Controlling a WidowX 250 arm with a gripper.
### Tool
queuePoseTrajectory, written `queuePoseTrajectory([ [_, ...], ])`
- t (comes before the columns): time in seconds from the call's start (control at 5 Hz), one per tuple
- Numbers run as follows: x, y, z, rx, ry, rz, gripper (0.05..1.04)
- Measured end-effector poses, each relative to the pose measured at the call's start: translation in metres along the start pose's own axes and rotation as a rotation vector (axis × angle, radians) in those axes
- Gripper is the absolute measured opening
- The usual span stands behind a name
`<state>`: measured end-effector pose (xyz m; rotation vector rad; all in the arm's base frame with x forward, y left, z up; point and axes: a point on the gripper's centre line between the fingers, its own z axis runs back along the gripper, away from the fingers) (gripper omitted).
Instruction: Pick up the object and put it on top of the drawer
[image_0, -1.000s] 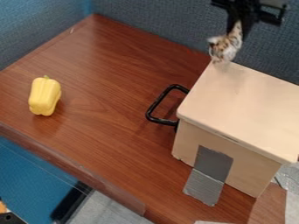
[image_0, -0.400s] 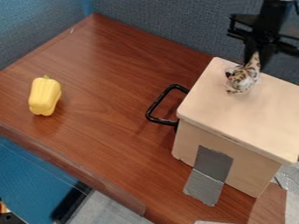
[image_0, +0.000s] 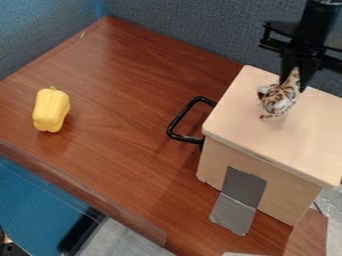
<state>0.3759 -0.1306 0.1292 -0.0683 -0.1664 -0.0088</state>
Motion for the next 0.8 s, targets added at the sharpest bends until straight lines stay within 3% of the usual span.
queuePoseTrajectory([
  [0.2, -0.004, 0.003, -0.001, 0.011, 0.003, 0.013, 0.34],
  [0.4, -0.003, 0.004, 0.013, 0.012, -0.032, 0.015, 0.645],
  [0.6, -0.002, 0.004, 0.041, -0.008, -0.098, 0.014, 0.948],
  [0.8, -0.006, 0.005, 0.056, -0.015, -0.119, -0.006, 1.005],
])
